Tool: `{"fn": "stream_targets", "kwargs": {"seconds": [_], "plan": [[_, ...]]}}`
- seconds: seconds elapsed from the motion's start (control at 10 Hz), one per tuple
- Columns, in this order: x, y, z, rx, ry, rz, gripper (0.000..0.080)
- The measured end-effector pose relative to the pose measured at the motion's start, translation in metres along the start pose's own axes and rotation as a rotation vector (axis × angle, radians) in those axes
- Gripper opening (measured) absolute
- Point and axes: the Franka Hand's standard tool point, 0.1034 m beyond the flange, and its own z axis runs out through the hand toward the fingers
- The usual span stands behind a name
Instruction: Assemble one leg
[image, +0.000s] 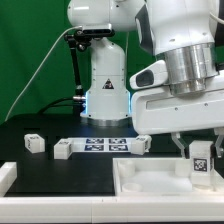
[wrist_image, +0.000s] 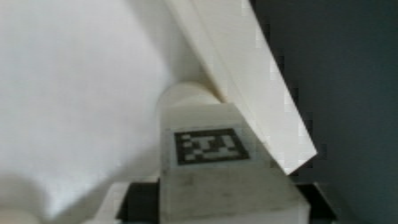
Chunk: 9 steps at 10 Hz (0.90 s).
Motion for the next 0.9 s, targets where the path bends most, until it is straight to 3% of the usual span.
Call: {"fn": "stream_targets", "kwargs": {"seconds": [0.4,0.7,0.8,0.9], "plan": [[-0.0052,-0.0047,0.0042,0.001,0.012,0.418,0.0303],[-0.0044,-0.0036,0.0040,0.005,0.002,0.370,0.0303],[0.0021,-0.0006,0.0016,0.001,-0.002,0.288,0.0480],[0.0033,-0.0015,0.0002,-0.011,-0.007,0.192,0.0592]]}}
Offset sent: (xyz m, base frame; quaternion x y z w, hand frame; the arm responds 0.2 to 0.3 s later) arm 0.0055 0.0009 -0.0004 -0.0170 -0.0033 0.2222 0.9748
